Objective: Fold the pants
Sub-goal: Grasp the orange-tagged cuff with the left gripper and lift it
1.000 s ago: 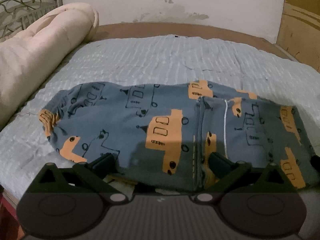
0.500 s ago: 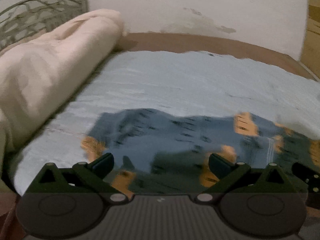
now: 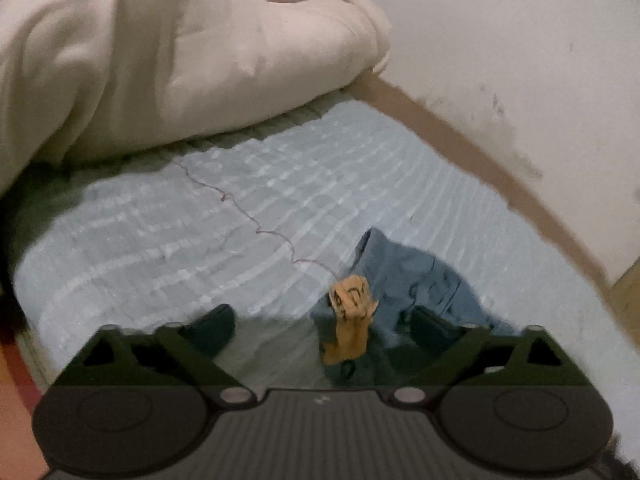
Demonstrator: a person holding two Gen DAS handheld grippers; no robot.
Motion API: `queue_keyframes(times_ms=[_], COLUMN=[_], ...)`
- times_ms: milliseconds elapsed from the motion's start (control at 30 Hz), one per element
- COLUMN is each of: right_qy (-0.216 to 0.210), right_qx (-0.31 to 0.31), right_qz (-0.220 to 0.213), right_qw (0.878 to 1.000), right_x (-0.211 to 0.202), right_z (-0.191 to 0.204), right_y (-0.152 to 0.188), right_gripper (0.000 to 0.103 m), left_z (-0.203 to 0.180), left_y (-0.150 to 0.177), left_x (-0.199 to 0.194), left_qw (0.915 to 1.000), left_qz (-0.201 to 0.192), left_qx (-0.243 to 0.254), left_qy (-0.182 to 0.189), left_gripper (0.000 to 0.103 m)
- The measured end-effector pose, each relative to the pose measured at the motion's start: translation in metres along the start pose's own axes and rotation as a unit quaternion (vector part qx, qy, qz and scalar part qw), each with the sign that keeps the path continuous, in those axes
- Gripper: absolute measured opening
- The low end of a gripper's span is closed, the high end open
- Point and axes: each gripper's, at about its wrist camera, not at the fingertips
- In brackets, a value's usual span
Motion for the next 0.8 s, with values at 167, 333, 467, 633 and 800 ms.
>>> queue_keyframes(times_ms=[167,333,467,633,800], right_qy=[-0.006,-0.005,-0.006,-0.006,-0.006], right_qx=[0.012,0.012,0.013,0.013,0.013], right_qz=[-0.002,-0.004,-0.004,-0.006,-0.006], right_qw=[1.0,1.0,1.0,1.0,1.0], right_x=[-0.001,-0.001,-0.001,-0.002,-0.002], right_z=[-0.004,-0.004,-0.004,-0.004,-0.004], right_y=[0.001,0.002,0.002,0.002,0.002], right_gripper=[0.102,0.102,0.102,0.102,0.102], left_z=[0.001,-0.002,0.005,0.009,-0.005], left_y=[0.01,0.015,0.013,0.012,0.007], left_x=[0.002,0.008,0.01,0.01,0.001], left_qw=[0.9997,0.9991,0.9976,0.9962,0.9981], left_qz=[0.002,0.02,0.024,0.024,0.001], left_qx=[-0.013,-0.025,-0.064,-0.082,-0.06], left_qy=[0.021,0.028,0.016,0.013,0.011], left_gripper=[0.07,0.054,0.035,0.022,0.015])
Point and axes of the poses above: each gripper's, at about its wrist camera, not at the fingertips, and x roughly the way its jaws point, z to its left, y to its underside, and after that the axes turned 14 degrees about -z, right-handed
